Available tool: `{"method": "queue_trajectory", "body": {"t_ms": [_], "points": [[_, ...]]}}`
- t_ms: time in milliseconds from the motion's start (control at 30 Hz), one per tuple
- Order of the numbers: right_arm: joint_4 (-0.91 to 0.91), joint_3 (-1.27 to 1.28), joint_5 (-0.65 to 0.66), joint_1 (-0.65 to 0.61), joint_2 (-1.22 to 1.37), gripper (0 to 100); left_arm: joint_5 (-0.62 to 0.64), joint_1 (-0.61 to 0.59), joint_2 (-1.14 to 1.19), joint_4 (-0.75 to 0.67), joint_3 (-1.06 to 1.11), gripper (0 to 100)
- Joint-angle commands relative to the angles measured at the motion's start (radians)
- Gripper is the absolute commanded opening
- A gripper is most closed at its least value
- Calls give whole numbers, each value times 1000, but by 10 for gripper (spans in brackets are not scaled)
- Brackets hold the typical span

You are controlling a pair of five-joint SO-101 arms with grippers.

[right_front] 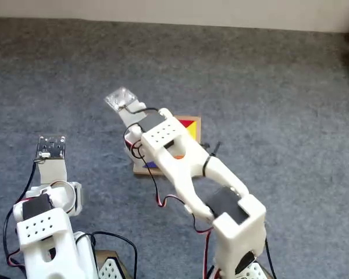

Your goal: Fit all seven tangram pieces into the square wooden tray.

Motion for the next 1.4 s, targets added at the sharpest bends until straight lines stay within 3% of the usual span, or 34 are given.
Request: {"method": "queue_trajectory", "body": {"t_ms": [0,200,500,833,1367], "points": [[10,-42,-5,15,-102,119,8,-2,-15,-12,-4,242],[7,35,48,28,-105,3,8,-2,-15,-12,-4,242],[-114,174,87,59,-97,5,8,-2,-15,-12,-4,242],[-159,213,89,-18,-108,5,8,-2,-15,-12,-4,242],[-124,318,89,120,-423,5,3,62,-16,-14,-4,242]]}}
